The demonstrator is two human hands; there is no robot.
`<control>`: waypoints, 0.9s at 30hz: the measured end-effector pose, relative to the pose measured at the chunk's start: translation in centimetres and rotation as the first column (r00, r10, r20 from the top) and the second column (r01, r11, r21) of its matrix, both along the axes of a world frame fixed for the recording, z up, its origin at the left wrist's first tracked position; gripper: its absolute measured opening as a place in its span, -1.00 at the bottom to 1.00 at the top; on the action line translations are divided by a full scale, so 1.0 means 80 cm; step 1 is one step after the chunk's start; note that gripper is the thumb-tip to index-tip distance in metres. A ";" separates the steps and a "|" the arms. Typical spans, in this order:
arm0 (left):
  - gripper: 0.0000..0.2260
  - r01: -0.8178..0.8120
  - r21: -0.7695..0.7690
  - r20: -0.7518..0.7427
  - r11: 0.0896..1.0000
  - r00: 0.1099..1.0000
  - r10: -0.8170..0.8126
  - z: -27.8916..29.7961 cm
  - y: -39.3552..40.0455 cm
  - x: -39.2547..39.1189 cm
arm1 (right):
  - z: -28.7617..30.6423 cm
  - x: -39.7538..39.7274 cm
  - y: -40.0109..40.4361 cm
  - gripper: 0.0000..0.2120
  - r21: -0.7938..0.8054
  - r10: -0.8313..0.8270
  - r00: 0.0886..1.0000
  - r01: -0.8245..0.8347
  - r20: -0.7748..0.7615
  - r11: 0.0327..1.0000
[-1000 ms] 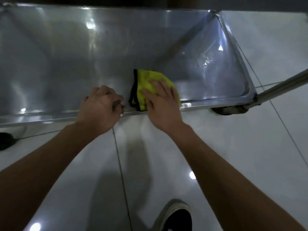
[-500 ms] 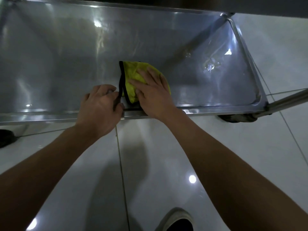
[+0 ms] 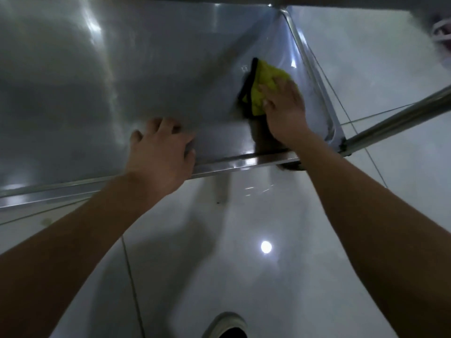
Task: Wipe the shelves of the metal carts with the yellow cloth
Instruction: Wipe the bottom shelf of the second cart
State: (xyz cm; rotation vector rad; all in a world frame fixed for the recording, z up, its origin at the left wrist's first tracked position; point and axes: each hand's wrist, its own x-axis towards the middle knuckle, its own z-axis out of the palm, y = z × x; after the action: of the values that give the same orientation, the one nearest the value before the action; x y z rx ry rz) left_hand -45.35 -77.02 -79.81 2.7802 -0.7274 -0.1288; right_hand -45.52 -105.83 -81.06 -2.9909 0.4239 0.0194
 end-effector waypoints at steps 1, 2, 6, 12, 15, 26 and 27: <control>-0.70 0.001 0.003 0.011 1.000 1.000 -0.001 -0.004 0.000 -0.001 | 0.003 -0.004 -0.026 -0.57 0.001 -0.061 0.998 0.061 -0.017 0.998; -0.69 0.009 0.001 0.024 1.000 1.000 -0.009 -0.008 0.000 -0.002 | 0.005 -0.009 -0.047 -0.56 0.017 -0.128 0.991 0.129 -0.029 0.992; -0.69 0.050 0.002 0.052 0.999 0.997 -0.050 -0.010 -0.003 -0.005 | 0.005 -0.026 -0.074 -0.56 0.038 -0.238 0.971 0.238 -0.009 0.970; -0.60 0.097 -0.020 0.031 0.995 0.995 -0.096 -0.010 0.012 0.005 | 0.006 -0.011 -0.037 -0.56 0.034 -0.195 0.980 0.196 -0.037 0.980; -0.61 0.080 -0.061 0.049 0.995 0.996 -0.077 -0.007 0.040 0.009 | 0.005 -0.002 0.016 -0.57 -0.029 -0.072 0.997 0.071 -0.004 0.997; -0.62 -0.064 -0.017 0.050 0.998 0.997 0.064 -0.001 0.163 0.003 | -0.002 0.096 0.298 -0.58 0.178 0.386 0.922 -0.374 -0.035 0.910; -0.60 -0.047 -0.003 0.034 0.999 0.998 0.047 0.000 0.167 0.004 | 0.000 0.103 0.308 -0.58 0.182 0.405 0.913 -0.392 -0.037 0.902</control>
State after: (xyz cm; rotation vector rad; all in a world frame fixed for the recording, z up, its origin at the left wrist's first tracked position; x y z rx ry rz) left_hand -45.07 -63.64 -79.78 2.8011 -0.6699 -0.0712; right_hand -37.27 -81.17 -81.07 -2.8546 -0.1854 0.1946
